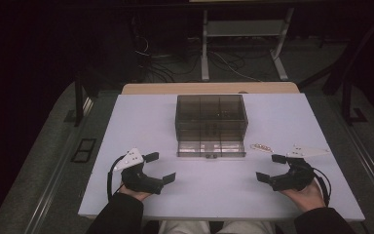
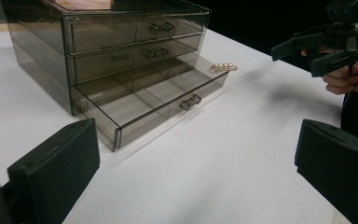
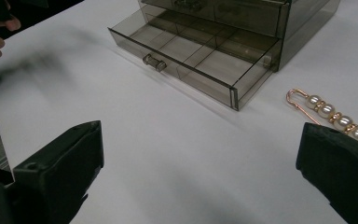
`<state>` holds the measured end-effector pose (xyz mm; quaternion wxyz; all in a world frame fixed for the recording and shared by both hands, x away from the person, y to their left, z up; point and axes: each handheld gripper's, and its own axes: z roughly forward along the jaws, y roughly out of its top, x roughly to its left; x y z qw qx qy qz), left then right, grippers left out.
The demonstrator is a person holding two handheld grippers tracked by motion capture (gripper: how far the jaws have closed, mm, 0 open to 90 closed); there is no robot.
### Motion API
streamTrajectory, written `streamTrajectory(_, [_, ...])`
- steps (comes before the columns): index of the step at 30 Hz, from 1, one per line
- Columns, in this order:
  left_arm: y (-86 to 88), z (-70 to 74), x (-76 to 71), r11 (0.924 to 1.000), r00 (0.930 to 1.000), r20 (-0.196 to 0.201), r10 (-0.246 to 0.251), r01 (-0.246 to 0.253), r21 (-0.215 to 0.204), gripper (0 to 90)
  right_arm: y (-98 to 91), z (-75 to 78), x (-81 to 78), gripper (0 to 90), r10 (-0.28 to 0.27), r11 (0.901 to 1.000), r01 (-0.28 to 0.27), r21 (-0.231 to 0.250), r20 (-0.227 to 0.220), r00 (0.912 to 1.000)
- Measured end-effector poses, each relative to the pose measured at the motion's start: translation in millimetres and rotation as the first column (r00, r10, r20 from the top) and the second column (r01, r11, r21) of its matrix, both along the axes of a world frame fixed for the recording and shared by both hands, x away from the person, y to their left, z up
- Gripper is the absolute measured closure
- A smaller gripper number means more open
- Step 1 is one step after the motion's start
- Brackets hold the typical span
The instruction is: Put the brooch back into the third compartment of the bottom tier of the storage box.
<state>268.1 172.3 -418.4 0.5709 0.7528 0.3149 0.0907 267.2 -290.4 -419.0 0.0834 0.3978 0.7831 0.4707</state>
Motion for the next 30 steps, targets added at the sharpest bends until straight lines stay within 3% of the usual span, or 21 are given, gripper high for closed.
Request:
streamTrajectory(17, [0.2, -3.5, 2.2, 1.0000, 0.9998, -0.018, 0.008, -0.008, -0.001, 0.0, -1.4, 1.4, -2.9, 0.3, -0.003, 1.0000, 0.003, -0.007, -0.001, 1.0000])
streamTrajectory(30, [0.1, -4.4, 2.0, 0.9998, 0.9996, -0.023, 0.013, -0.012, 0.013, 0.0, -0.3, 7.6, -6.2, 0.3, 0.013, 0.9990, -0.013, -0.043, -0.006, 0.9999])
